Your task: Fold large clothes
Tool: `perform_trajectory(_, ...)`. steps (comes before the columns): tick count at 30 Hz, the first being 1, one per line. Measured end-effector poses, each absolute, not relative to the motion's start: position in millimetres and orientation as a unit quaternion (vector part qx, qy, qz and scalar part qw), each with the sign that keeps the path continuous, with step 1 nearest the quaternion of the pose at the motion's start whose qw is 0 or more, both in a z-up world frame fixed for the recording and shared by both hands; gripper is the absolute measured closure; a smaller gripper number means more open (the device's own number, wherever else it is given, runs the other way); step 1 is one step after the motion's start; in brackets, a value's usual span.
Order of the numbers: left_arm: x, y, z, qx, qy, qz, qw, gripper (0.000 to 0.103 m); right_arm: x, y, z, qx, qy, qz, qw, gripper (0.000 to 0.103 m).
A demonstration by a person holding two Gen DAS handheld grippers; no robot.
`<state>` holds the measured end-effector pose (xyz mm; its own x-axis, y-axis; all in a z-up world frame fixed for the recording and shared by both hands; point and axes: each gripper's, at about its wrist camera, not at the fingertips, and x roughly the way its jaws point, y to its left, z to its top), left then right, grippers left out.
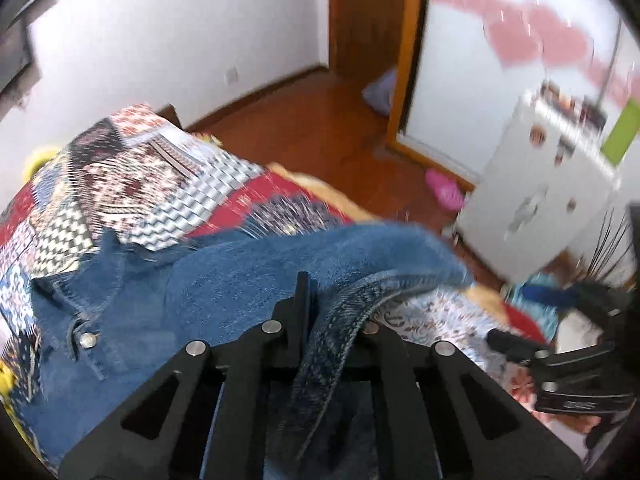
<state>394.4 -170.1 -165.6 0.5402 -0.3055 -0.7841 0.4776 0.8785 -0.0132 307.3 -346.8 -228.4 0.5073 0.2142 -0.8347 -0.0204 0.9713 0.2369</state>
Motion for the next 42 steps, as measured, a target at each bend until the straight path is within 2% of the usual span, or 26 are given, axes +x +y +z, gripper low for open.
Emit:
perform_trajectory(6,372.1,-87.8,-131.0,0.030,0.403,-0.188,0.895,0.096,306.9,-324.9,-216.3,0.088,0.479,0.098,0.868,0.035)
perform_trajectory(11,351.7,-33.3,-164.5,0.014,0.452,-0.145,0.880,0.095,309.7,-295.3,-220.7,0.065,0.486,0.127,0.862,0.035)
perform_trajectory(13,341.1,-19.8,-191.4,0.016,0.491,-0.137,0.860,0.088,309.3,-285.0,-224.1,0.056,0.492,0.137,0.858,0.035)
perform_trajectory(15,332.7,-15.5,-211.2,0.032,0.514,-0.126,0.848,0.065,310.0,-275.1,-229.7,0.045,0.501,0.145,0.852,0.035)
perform_trajectory(17,322.2,-17.3,-228.8,0.063,0.527,-0.104,0.841,0.048,309.9,-268.4,-235.1,0.036,0.509,0.148,0.847,0.035)
perform_trajectory(20,312.3,-23.7,-235.3,0.090,0.527,-0.096,0.839,0.042,306.8,-263.0,-238.7,0.031,0.516,0.151,0.843,0.035)
perform_trajectory(23,305.4,-33.3,-224.7,0.119,0.516,-0.108,0.841,0.040,302.2,-265.2,-236.8,0.031,0.516,0.148,0.843,0.035)
perform_trajectory(25,300.1,-43.9,-211.0,0.136,0.498,-0.124,0.847,0.035,299.4,-269.6,-233.5,0.029,0.513,0.144,0.846,0.035)
perform_trajectory(27,296.7,-58.2,-196.4,0.153,0.473,-0.136,0.857,0.024,297.0,-275.6,-228.8,0.033,0.508,0.140,0.850,0.035)
perform_trajectory(34,313.2,-122.0,-175.1,0.184,0.441,-0.187,0.858,0.024,293.4,-297.1,-217.9,0.057,0.490,0.115,0.862,0.035)
perform_trajectory(42,340.2,-177.9,-218.4,0.228,0.480,-0.230,0.815,0.024,291.5,-316.9,-222.2,0.071,0.491,0.096,0.863,0.034)
